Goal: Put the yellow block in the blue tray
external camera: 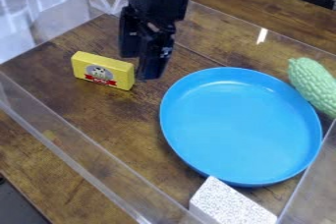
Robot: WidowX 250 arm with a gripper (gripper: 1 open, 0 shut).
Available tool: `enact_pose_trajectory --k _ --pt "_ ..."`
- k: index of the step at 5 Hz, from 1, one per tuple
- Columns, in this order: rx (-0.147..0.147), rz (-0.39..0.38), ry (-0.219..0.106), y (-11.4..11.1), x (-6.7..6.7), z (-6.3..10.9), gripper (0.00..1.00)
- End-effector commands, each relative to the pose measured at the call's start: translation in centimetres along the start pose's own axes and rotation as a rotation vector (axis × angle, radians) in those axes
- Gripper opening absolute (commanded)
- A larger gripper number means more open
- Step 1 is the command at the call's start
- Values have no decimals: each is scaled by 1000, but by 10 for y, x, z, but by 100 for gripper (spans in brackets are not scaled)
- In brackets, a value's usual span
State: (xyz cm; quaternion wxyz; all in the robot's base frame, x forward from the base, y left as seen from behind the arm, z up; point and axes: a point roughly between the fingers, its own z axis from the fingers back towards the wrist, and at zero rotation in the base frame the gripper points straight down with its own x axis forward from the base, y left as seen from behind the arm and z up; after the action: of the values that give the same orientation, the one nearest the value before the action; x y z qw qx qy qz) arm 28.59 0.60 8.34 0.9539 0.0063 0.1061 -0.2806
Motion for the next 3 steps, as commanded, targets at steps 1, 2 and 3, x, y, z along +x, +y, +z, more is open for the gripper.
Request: enact_pose_trajectory --k 1,2,3 --pt "38 -110 -12 4 -5 5 100" --pt "56 -204 4 9 -14 2 100" --pt "61 -238 11 17 -23 -1 100"
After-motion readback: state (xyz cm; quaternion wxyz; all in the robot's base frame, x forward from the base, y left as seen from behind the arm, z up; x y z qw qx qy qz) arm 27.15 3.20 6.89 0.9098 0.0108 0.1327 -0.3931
